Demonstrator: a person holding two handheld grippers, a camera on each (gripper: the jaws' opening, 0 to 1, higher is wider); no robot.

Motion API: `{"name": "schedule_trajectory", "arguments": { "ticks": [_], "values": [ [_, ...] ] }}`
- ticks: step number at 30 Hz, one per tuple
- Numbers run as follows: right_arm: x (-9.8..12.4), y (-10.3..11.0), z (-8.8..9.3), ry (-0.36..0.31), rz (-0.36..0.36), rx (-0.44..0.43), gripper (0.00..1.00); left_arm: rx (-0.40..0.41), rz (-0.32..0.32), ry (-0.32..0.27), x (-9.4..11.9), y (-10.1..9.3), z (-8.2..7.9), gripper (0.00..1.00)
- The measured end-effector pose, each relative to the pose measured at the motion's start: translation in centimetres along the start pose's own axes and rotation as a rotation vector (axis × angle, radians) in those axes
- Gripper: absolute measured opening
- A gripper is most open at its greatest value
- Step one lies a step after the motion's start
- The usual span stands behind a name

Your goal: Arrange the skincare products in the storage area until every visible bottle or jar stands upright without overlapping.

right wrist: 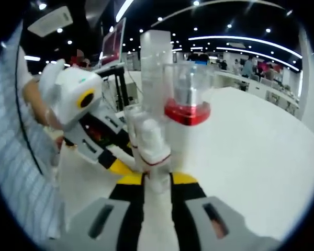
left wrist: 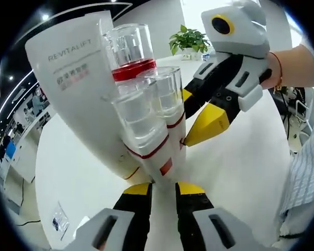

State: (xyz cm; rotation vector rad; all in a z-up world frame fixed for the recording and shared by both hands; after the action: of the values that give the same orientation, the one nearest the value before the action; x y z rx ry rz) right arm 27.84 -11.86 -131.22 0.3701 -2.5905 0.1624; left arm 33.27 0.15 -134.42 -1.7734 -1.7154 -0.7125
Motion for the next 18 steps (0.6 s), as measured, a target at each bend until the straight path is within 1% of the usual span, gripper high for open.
{"name": "schedule_trajectory", "arguments": {
  "ticks": [7,10,14,18],
  "values": [
    [-0.07,0.09,0.03,0.006,-0.001,-0.002,0.17,0.009,-0.004,0.001,0.10,0.02,0.08,0.18],
    [-0.04,0.16,0.17,0.013,-0.001,-0.003,0.17,0.016,-0.019,0.003,0.29,0.44,0.25,0.18],
    [0.00,0.22,0.28,0.017,-0.002,-0.005,0.17,0.032,-0.020,-0.006,0.27,0.78,0.08,0.18],
    [0.01,0.27,0.26,0.018,-0.001,-0.006,0.17,0.030,-0.012,-0.027,0.21,0.55,-0.38,0.18]
  ]
}}
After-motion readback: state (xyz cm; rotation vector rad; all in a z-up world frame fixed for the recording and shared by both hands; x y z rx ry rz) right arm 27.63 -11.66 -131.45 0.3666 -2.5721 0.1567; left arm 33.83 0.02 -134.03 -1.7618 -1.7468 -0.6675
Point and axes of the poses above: the point that each gripper's makers call its tool centre point, and the gripper's own axes: x roughly backward along the fingers, y roughly to its left, z roughly out of its underside, the point moved 7 cm from there along x, roughly backward along the fingers, and after that the axes turned 11 degrees about z, right-handed, at the moved point
